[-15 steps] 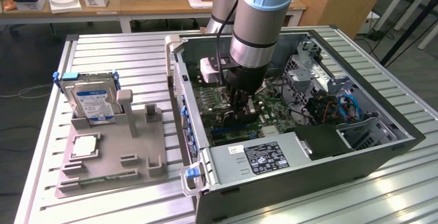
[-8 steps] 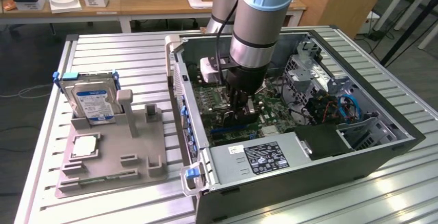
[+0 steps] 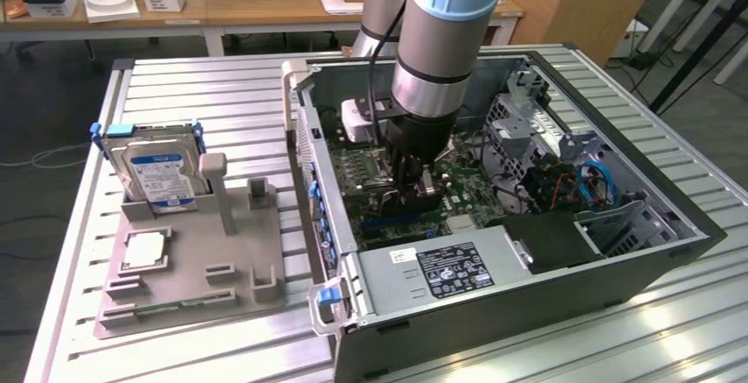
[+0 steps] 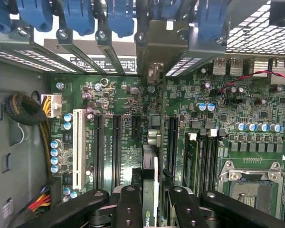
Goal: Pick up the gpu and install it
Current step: 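Insert the gpu into the slot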
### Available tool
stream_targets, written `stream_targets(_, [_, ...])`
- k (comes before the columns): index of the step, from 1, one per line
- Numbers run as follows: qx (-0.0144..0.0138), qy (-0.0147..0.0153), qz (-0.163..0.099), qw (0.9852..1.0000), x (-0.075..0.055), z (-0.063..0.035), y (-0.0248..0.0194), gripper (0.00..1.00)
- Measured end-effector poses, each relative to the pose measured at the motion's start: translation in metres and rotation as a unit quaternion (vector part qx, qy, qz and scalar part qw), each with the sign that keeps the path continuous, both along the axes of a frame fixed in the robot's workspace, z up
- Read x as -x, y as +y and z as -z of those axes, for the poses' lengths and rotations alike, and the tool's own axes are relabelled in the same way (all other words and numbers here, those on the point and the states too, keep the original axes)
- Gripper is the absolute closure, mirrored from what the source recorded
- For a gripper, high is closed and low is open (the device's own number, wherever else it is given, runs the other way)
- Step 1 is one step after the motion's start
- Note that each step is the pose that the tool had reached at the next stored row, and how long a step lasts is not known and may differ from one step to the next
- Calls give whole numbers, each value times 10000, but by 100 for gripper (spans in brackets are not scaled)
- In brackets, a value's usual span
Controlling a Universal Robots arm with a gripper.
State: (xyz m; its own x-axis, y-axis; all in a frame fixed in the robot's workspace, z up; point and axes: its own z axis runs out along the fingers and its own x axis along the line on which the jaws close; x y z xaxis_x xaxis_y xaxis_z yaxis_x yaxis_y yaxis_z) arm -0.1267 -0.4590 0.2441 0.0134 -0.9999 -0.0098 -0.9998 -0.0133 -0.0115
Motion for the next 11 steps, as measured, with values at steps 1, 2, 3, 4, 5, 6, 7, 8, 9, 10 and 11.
stream_targets(1, [0,0,0,10000,0,0,0,74])
stream_targets(2, [0,0,0,10000,0,0,0,74])
stream_targets(3, [0,0,0,10000,0,1,0,74])
stream_targets(4, [-1,-1,0,10000,0,2,1,74])
stream_targets(5, [-1,-1,0,10000,0,2,1,74])
stream_targets(6, [-1,-1,0,10000,0,2,1,74])
stream_targets(7, [-1,-1,1,10000,0,1,1,74])
stream_targets(8, [-1,-1,0,10000,0,1,0,74])
stream_targets(9, [-1,-1,0,10000,0,1,0,74])
stream_targets(10, [-1,-1,0,10000,1,2,1,74])
stream_targets(11, [-1,-1,0,10000,2,2,1,74])
